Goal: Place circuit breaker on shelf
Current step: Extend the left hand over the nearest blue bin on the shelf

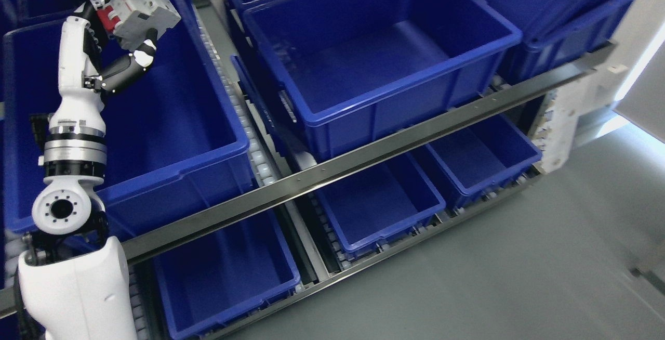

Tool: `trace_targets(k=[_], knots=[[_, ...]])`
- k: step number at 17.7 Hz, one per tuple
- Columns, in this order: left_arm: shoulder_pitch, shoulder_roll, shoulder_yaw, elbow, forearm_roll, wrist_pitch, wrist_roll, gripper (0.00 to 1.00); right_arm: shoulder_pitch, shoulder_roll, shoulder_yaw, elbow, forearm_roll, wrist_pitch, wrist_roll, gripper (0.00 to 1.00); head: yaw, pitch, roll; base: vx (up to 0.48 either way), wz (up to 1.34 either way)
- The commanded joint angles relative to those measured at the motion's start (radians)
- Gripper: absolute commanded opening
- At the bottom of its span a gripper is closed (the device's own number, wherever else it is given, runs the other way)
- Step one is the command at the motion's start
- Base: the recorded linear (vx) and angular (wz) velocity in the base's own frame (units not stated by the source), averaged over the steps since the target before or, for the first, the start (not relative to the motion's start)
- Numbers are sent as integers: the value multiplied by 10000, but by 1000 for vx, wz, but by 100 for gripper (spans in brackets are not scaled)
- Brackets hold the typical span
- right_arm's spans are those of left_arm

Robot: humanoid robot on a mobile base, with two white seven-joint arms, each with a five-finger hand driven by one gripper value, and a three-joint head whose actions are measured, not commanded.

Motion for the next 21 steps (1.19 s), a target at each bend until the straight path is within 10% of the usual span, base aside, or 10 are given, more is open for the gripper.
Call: trace_targets(k=[1, 6, 14, 21], knots=[[-1050, 1780, -1377, 2391, -1231, 342, -951, 15, 1, -175, 199, 0, 0, 581, -1, 100, 0, 0, 0, 110, 658], [-3394, 2367, -3415, 6315, -2245, 296, -2135, 16, 1, -175, 199, 0, 0, 581, -1, 100, 0, -1, 0, 86, 501], [-5884, 1125, -5733, 12145, -2460, -668, -1998, 16, 1, -175, 199, 0, 0, 581, -1, 100, 0, -1, 0, 39, 201], [-5885, 1063, -6074, 12920, -2614, -947, -787, 27, 1, -175, 199, 15, 0, 581, -1, 100, 0, -4, 0, 0, -4]])
